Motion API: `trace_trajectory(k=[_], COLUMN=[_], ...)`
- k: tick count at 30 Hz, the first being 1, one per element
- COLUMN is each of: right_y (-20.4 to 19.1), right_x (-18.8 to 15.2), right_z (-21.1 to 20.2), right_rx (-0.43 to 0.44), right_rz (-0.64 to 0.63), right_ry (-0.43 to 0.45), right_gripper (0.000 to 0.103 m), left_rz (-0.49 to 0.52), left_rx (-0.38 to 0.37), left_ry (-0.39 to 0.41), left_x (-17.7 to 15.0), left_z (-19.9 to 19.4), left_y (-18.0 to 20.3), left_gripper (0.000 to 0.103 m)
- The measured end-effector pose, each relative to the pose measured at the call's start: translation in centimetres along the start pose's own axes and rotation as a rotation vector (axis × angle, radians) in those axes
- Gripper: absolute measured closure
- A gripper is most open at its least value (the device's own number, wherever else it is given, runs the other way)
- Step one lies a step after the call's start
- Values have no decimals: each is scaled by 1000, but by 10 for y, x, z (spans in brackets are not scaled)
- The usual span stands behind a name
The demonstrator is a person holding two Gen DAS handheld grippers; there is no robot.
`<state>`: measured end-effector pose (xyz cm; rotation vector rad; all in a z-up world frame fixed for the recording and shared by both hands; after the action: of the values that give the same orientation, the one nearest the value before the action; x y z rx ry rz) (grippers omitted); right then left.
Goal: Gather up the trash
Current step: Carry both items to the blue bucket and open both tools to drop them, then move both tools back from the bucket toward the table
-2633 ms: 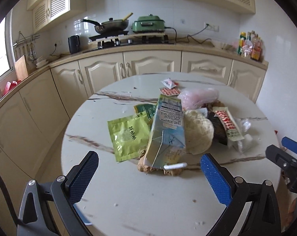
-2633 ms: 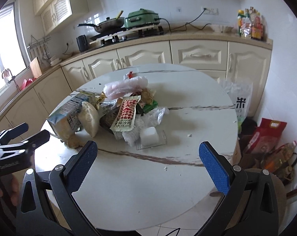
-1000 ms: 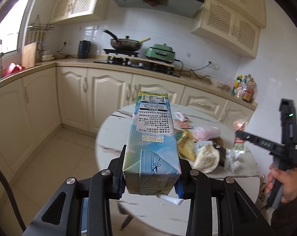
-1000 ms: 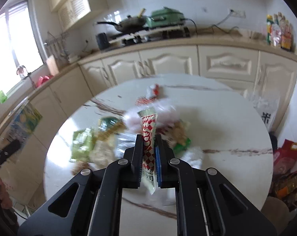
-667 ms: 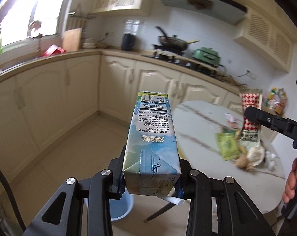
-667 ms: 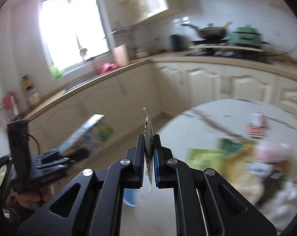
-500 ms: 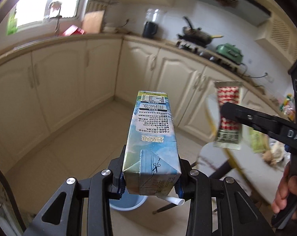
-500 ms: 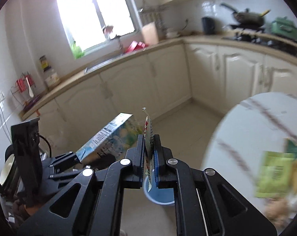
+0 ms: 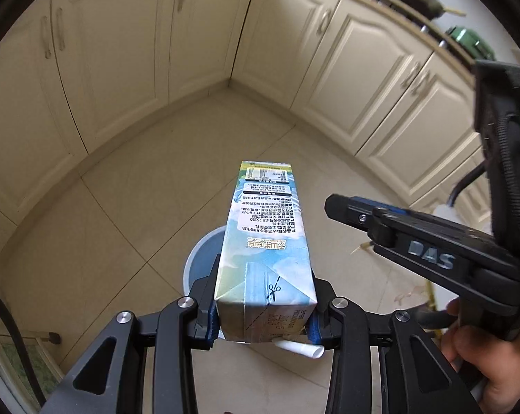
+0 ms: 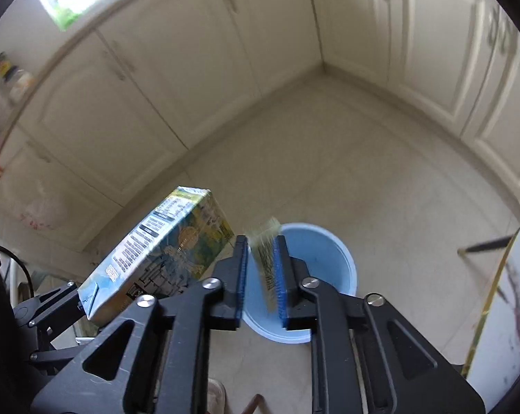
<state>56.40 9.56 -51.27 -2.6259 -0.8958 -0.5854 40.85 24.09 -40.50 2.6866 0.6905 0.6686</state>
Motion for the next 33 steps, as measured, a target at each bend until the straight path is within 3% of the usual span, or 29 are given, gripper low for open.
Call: trace_trajectory(k=[4, 5, 7, 9, 12, 14, 19, 25, 27, 33], right_y=[23, 26, 31, 28, 21, 17, -9, -53, -67, -98], right_x=[0, 1, 2, 2, 6, 7, 11, 11, 9, -17], right_z=[9, 7, 1, -8, -19, -27, -61, -136, -168, -281], right_rx=[-33, -42, -52, -70, -74, -73, -50, -79, -101, -214], right_rz=[29, 37, 46, 39, 33, 33, 16, -60, -81, -141], right_ry=[5, 10, 20, 32, 50, 59, 112, 226, 273, 429], right_gripper=[65, 58, 54, 53, 49, 43, 42, 27, 17, 5], left_rz=[-14, -13, -14, -28, -55, -57, -102, -103, -78, -1], left_rx=[13, 28, 48, 67, 63, 78, 118, 167, 157, 92], left_ry=[-46, -54, -61, -39, -1, 29, 158, 348, 413, 595], left_x=[15, 21, 29, 37, 41, 37, 22, -13, -30, -91], left_z=[22, 27, 31, 27, 8, -8, -82, -191, -224, -315], left_y=[-5, -3, -1, 0, 2, 5, 13, 33, 57, 128], left_gripper=[68, 66, 61, 58, 40, 38, 38, 30, 24, 13])
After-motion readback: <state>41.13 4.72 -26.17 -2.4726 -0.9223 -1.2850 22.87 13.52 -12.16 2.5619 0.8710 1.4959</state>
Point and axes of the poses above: each gripper's, at about its wrist camera, not at the fingertips, and z roughly the way its jaws point, y to its right, x to its top, the point moved 2 cm from there along z, roughly the way its jaws point, and after that the axes turned 15 degrees about -z, right-handed, at the moved point
